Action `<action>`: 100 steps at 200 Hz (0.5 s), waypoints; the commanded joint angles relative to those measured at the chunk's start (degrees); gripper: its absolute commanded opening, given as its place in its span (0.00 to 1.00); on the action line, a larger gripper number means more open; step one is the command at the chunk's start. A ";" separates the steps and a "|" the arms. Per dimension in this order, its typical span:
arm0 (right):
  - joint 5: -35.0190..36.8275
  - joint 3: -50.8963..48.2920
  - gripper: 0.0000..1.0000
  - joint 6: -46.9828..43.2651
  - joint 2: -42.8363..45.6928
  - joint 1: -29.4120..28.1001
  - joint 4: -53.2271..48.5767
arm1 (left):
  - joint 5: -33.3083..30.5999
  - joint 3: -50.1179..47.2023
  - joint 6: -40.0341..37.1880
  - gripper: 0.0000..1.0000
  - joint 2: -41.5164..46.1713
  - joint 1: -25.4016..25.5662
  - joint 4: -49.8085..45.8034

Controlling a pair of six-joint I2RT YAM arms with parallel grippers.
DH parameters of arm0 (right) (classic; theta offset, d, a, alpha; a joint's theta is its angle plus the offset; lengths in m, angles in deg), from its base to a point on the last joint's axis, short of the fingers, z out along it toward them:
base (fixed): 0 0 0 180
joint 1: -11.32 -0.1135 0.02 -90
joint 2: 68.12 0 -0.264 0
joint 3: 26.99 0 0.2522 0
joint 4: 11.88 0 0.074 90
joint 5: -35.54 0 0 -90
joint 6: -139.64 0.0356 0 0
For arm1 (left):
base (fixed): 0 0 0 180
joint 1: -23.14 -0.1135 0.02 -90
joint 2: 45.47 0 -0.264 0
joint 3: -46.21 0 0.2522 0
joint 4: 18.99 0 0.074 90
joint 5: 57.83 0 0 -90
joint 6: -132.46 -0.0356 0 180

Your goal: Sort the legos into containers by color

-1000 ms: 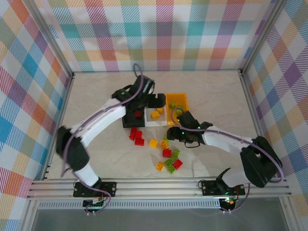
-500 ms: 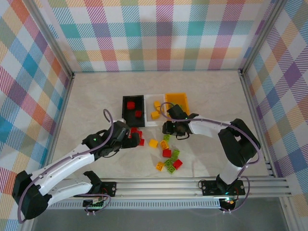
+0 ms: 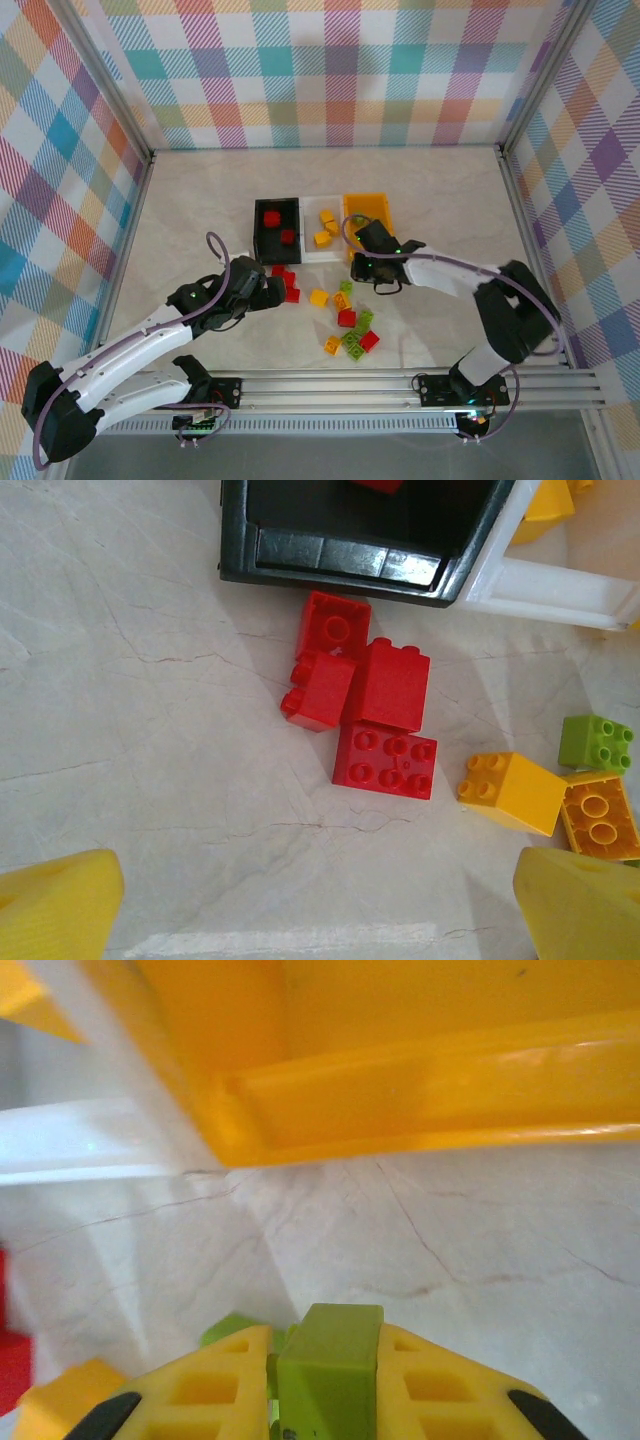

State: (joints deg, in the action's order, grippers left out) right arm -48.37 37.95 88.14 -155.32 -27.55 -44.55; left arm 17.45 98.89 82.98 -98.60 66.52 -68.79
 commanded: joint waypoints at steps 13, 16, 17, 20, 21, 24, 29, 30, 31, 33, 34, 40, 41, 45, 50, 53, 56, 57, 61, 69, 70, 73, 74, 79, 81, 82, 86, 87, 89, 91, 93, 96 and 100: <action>4.19 2.46 0.21 -1.95 9.85 0.74 -4.44 | -2.45 0.62 -0.87 1.00 0.44 -0.05 0.86; 4.34 3.09 0.21 -2.20 10.05 1.05 -4.80 | -2.58 0.63 -0.87 1.00 0.45 -0.05 0.95; 4.40 3.29 0.21 -2.29 10.08 1.15 -4.89 | -2.58 0.59 -0.96 1.00 0.46 -0.05 1.00; 4.54 3.93 0.21 -2.56 10.11 1.44 -5.18 | -2.67 0.63 -0.91 1.00 0.48 -0.07 1.12; 4.54 4.19 0.21 -2.65 10.07 1.57 -5.26 | -2.76 0.63 -0.98 1.00 0.43 -0.10 1.13; 4.67 4.92 0.21 -2.94 9.93 1.91 -5.53 | -2.86 0.67 -1.04 1.00 0.47 -0.05 1.20; 4.89 6.24 0.21 -3.34 9.44 2.46 -6.02 | -3.17 0.76 -0.94 1.00 0.40 -0.06 1.23; 4.94 6.53 0.21 -3.43 9.25 2.56 -6.12 | -3.19 0.79 -0.91 1.00 0.39 -0.10 1.23; 4.96 6.77 0.21 -3.48 9.11 2.70 -6.17 | -3.20 0.80 -0.98 1.00 0.44 -0.12 1.27; 5.05 7.32 0.21 -3.62 8.79 2.85 -6.27 | -3.21 0.81 -0.90 1.00 0.47 -0.11 1.19; 5.11 7.56 0.21 -3.66 8.58 2.97 -6.33 | -3.25 0.85 -0.97 1.00 0.43 -0.08 1.21; 5.37 9.05 0.21 -4.01 7.55 3.52 -6.57 | -3.25 0.92 -1.01 1.00 0.51 -0.05 1.31; 5.40 9.30 0.21 -4.08 7.34 3.62 -6.57 | -3.23 0.95 -1.03 1.00 0.49 -0.05 1.31; 5.42 10.15 0.21 -4.34 6.48 3.98 -6.42 | -3.29 0.94 -1.04 1.00 0.48 -0.06 1.26; 5.43 11.25 0.22 -4.63 5.30 4.44 -6.00 | -3.25 0.96 -1.04 1.00 0.65 -0.05 1.18; 5.38 11.97 0.22 -4.74 4.51 4.73 -5.94 | -3.27 0.91 -1.03 1.00 0.67 -0.05 1.14; 5.41 12.80 0.22 -4.85 3.59 4.97 -5.95 | -3.36 0.90 -1.00 1.00 0.75 -0.05 1.14; 5.42 13.07 0.22 -4.84 3.34 5.05 -6.04 | -3.37 0.85 -0.98 1.00 0.75 -0.09 1.14; 5.43 14.20 0.22 -4.93 2.09 5.47 -6.20 | -3.31 0.77 -0.89 1.00 0.87 -0.05 1.06; 5.42 16.41 0.22 -5.32 -0.40 6.05 -6.35 | -3.30 0.59 -0.91 1.00 1.09 -0.11 0.83; 5.42 16.67 0.22 -5.34 -0.72 6.11 -6.37 | -3.30 0.57 -0.85 1.00 1.18 -0.08 0.81; 5.49 17.53 0.22 -5.43 -1.68 6.29 -6.54 | -3.25 0.51 -0.80 1.00 1.27 -0.05 0.75; 5.55 17.81 0.23 -5.44 -1.98 6.32 -6.60 | -3.23 0.48 -0.79 1.00 1.27 -0.05 0.72; 5.73 19.21 0.23 -5.58 -3.49 6.56 -7.01 | -3.29 0.34 -0.78 1.00 1.43 -0.09 0.48; 5.77 19.68 0.23 -5.62 -4.09 6.65 -7.12 | -3.30 0.23 -0.76 1.00 1.57 -0.12 0.51; 5.82 19.80 0.23 -5.67 -4.33 6.68 -7.15 | -3.21 0.21 -0.73 1.00 1.68 -0.08 0.52; 5.86 20.90 0.23 -5.79 -5.51 6.83 -7.25 | -3.12 0.04 -0.63 1.00 1.94 -0.05 0.51; 5.86 21.16 0.23 -5.89 -5.74 6.85 -7.26 | -3.07 -0.06 -0.62 1.00 1.95 -0.05 0.52; 5.82 21.55 0.24 -5.91 -6.28 6.87 -7.29 | -3.04 -0.13 -0.61 1.00 2.03 -0.11 0.52; 5.85 22.00 0.24 -5.90 -6.70 6.94 -7.34 | -3.04 -0.24 -0.63 1.00 2.21 -0.08 0.52; 5.86 22.44 0.24 -5.89 -7.23 7.01 -7.36 | -3.03 -0.29 -0.57 1.00 2.29 -0.05 0.52; 5.91 22.94 0.24 -5.89 -7.95 7.05 -7.47 | -2.89 -0.46 -0.53 1.00 2.48 -0.09 0.52; 5.95 23.72 0.25 -5.95 -8.84 7.14 -7.62 | -2.84 -0.57 -0.46 1.00 2.65 -0.05 0.52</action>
State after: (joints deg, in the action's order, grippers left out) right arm -43.50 57.38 83.96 -159.54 -20.93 -49.47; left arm 15.46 98.89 82.91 -97.81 66.52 -68.41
